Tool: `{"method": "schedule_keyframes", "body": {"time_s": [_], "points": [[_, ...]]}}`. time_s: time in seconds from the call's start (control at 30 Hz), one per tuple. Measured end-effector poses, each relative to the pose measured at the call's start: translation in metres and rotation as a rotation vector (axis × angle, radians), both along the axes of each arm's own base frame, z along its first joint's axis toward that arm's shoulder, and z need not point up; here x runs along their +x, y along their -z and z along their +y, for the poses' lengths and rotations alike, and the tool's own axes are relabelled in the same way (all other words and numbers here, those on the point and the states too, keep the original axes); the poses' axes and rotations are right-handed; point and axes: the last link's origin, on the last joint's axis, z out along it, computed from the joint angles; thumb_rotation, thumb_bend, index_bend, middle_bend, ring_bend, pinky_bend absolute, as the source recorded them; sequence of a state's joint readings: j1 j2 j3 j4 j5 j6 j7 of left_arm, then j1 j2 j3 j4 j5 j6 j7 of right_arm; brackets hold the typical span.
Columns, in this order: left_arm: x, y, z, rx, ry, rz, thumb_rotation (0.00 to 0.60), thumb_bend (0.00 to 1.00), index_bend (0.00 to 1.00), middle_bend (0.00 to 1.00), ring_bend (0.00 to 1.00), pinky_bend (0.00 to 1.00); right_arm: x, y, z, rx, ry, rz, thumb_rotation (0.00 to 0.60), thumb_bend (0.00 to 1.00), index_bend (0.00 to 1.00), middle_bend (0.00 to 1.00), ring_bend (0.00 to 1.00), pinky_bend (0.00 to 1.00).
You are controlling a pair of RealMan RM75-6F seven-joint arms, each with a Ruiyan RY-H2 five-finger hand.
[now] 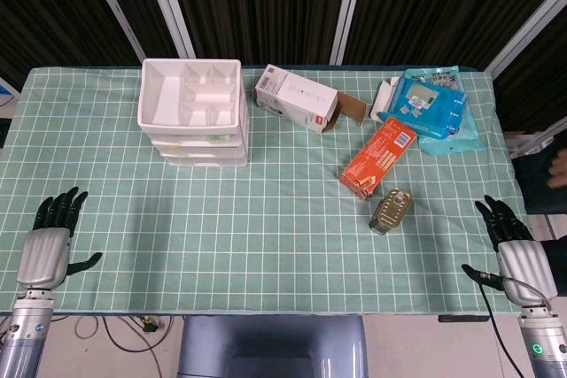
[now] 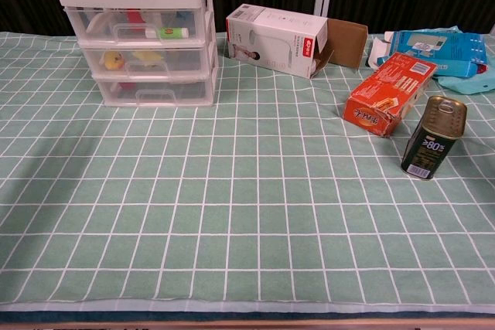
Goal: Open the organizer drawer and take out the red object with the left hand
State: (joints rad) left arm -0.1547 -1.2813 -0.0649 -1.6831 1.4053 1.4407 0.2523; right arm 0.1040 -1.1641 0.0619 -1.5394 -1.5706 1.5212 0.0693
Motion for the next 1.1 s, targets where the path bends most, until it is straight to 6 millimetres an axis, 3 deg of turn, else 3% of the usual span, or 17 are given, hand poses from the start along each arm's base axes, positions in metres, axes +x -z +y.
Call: {"method": "schedule_keyframes", "body": {"time_s": [0.73,0.77,0.83,0.9,1.0,1.1], "points": [[0.000,0.001,0.000,-0.008,-0.004,-0.006,0.600,0.06,0.00,0.00,0.00,0.01,0.001,0.000,0.000,0.003,0.004,-0.008,0.600,0.07,0.00,0.00,0.00,0.22],[0.001,0.001,0.000,-0.009,-0.004,-0.009,0.600,0.08,0.00,0.02,0.02,0.06,0.002,0.001,0.000,0.004,0.003,-0.008,0.600,0.07,0.00,0.00,0.00,0.22],[0.004,0.000,0.000,-0.011,0.001,-0.021,0.600,0.16,0.00,0.17,0.16,0.28,0.002,0.001,0.001,0.005,0.003,-0.011,0.600,0.07,0.00,0.00,0.00,0.22],[0.012,0.000,0.005,-0.005,0.019,-0.042,0.600,0.28,0.00,0.50,0.47,0.60,0.002,0.001,0.001,0.007,0.006,-0.019,0.600,0.06,0.00,0.00,0.00,0.22],[0.027,0.000,0.019,0.000,0.039,-0.104,0.600,0.38,0.00,0.76,0.70,0.79,0.002,0.001,0.001,0.012,0.007,-0.028,0.600,0.07,0.00,0.00,0.00,0.22],[0.039,0.004,0.031,-0.022,0.022,-0.185,0.600,0.43,0.00,0.86,0.80,0.89,0.002,0.001,0.001,0.015,0.009,-0.031,0.600,0.07,0.00,0.00,0.00,0.22]]}}
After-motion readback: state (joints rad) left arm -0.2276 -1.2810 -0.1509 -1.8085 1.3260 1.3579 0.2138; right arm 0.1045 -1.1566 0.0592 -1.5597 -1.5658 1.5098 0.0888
